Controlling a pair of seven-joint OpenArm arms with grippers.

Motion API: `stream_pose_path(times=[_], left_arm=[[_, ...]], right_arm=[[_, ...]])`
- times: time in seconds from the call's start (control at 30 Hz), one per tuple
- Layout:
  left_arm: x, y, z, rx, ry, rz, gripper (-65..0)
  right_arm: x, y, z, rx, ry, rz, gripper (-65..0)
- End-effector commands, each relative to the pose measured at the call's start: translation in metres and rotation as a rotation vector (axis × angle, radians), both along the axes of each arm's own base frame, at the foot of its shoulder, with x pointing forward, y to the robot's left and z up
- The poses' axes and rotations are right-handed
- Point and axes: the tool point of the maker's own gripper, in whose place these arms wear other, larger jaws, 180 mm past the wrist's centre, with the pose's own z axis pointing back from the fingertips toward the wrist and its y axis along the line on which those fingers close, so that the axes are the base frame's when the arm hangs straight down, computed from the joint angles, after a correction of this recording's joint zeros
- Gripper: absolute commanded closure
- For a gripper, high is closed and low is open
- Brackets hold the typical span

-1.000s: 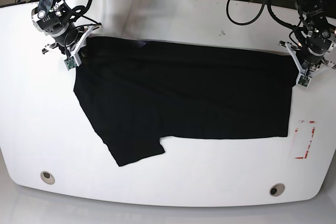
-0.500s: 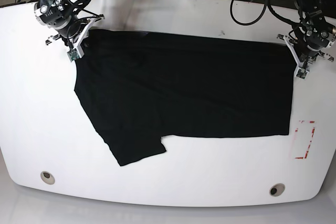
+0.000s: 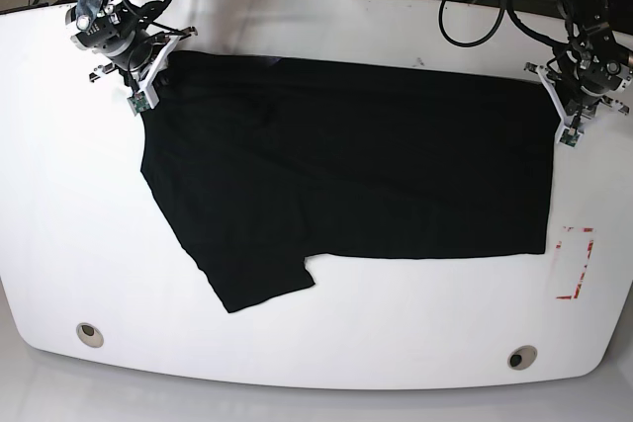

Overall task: Layout the t-shirt on the table in an organized manner, then fold the t-shirt properly
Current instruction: 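Lay the folded edge down and open both grippers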

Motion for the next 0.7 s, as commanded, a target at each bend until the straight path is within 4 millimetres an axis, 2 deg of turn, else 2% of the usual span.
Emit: stream_pose_path(times=[0.0,0.07,0.17,0.47,0.53,0.67], left_arm=[[0.0,0.013,0.004,0.034,0.002,0.016,0.0],[-0.001,0.018,0.003,0.041,0.014,0.017,-1.4],[-0.004,0.019,-0.001,0.036,0.025,0.022,-7.2],[-0.007,0.019,-0.001,0.04,0.03,0.022,-37.6],[-0.007,0.02,-0.001,0.04,0.032,0.023,-40.0],[-0.005,0.02,0.003,0.049,0.023,0.02,-40.6]], right_arm=[[0.003,-0.01,0.004,-0.026,-0.01,-0.006,-0.8],[0.002,-0.011,0.001,-0.026,-0.002,-0.009,-3.8],[0.001,-0.013,0.001,-0.033,0.001,-0.007,-14.1],[-0.003,-0.017,0.004,-0.05,0.006,0.002,-63.4],[-0.002,-0.016,0.01,-0.06,-0.012,0.01,-65.0],[0.003,-0.012,0.026,-0.078,-0.057,0.028,-65.0]])
